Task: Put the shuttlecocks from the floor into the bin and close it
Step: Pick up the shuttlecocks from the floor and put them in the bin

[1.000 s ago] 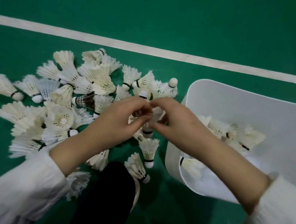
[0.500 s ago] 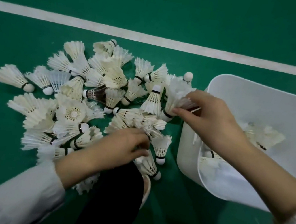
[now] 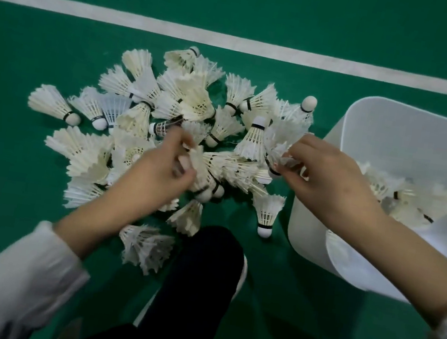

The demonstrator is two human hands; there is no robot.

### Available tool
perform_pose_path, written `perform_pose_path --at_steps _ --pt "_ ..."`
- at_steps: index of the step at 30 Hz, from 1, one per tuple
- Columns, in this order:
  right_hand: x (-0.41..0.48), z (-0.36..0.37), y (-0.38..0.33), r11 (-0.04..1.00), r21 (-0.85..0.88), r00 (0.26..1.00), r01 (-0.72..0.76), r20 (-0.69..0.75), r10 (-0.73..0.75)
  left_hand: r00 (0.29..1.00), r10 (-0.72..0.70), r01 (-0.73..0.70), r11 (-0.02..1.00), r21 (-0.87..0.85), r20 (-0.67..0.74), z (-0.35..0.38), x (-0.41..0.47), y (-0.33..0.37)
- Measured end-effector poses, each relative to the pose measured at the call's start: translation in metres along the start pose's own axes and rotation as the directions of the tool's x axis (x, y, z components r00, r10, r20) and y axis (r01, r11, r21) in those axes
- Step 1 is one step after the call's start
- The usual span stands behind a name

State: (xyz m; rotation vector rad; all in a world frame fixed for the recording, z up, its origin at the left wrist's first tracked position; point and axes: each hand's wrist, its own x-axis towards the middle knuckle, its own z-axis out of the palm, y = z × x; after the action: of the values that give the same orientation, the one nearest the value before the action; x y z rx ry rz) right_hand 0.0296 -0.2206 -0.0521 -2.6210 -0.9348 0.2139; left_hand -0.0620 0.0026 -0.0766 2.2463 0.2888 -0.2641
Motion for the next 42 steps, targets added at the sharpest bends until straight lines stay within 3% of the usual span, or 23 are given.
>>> perform_pose_path --at_steps 3,6,8,10,12,14,16,18,20,23,25,29,31,35,38,42 --pt "0.000 0.001 -0.001 1.000 -0.017 1.000 0.017 -0.006 -0.017 0.995 -0.059 0.068 0.990 0.122 -0.076 -0.016 0.000 -0.007" --pt "0.000 0.003 0.000 1.000 -0.012 1.000 0.013 -0.015 -0.013 0.962 -0.261 0.225 0.924 0.311 0.080 0.008 0.014 -0.019" --pt "-0.002 0.000 0.003 1.000 0.030 1.000 -0.002 -0.016 0.002 0.915 -0.364 0.295 0.897 0.330 0.172 0.032 0.026 -0.028" --pt "-0.004 -0.009 -0.001 0.965 0.251 0.996 -0.076 -0.028 0.086 0.920 -0.362 0.311 0.906 0.286 0.149 0.041 0.032 -0.035" --pt "-0.008 -0.033 -0.003 0.817 0.545 0.961 -0.189 -0.067 0.267 0.941 -0.322 0.288 0.922 0.259 0.100 0.035 0.030 -0.034" --pt "-0.014 -0.067 0.006 0.761 0.622 0.911 -0.182 -0.185 0.369 0.965 -0.250 0.221 0.935 0.276 0.074 0.017 0.024 -0.025" --pt "-0.030 -0.099 0.031 0.784 0.585 0.866 -0.208 -0.263 0.426 0.983 -0.173 0.149 0.947 0.284 0.063 -0.001 0.020 -0.008" --pt "-0.055 -0.118 0.068 0.764 0.530 0.809 -0.368 -0.224 0.544 0.996 -0.084 0.074 0.959 0.274 0.026 -0.013 0.020 0.011" --pt "-0.087 -0.119 0.109 0.691 0.431 0.735 -0.581 -0.086 0.672 1.000 0.003 0.002 0.969 0.246 -0.018 -0.014 0.020 0.031" --pt "-0.130 -0.093 0.148 0.537 0.188 0.562 -0.822 0.123 0.818 0.997 0.070 -0.072 0.958 0.276 0.019 -0.003 0.024 0.062" --pt "-0.147 -0.070 0.165 0.485 0.057 0.486 -0.873 0.190 0.853 0.993 0.095 -0.111 0.939 0.325 0.062 0.012 0.026 0.077" --pt "-0.149 -0.037 0.187 0.448 -0.098 0.409 -0.889 0.274 0.871 0.990 0.121 -0.137 0.925 0.353 0.067 0.035 0.026 0.089" --pt "-0.139 -0.029 0.194 0.458 -0.126 0.405 -0.880 0.308 0.861 0.989 0.126 -0.145 0.925 0.352 0.075 0.040 0.027 0.087" --pt "-0.111 -0.024 0.194 0.578 -0.169 0.513 -0.798 0.311 0.800 0.991 0.112 -0.131 0.939 0.317 0.077 0.042 0.029 0.084" --pt "-0.097 -0.019 0.189 0.647 -0.112 0.588 -0.754 0.322 0.742 0.991 0.128 -0.135 0.937 0.322 0.044 0.041 0.029 0.083" --pt "-0.099 -0.016 0.185 0.667 -0.026 0.624 -0.745 0.327 0.710 0.991 0.124 -0.133 0.940 0.315 0.050 0.041 0.029 0.088"
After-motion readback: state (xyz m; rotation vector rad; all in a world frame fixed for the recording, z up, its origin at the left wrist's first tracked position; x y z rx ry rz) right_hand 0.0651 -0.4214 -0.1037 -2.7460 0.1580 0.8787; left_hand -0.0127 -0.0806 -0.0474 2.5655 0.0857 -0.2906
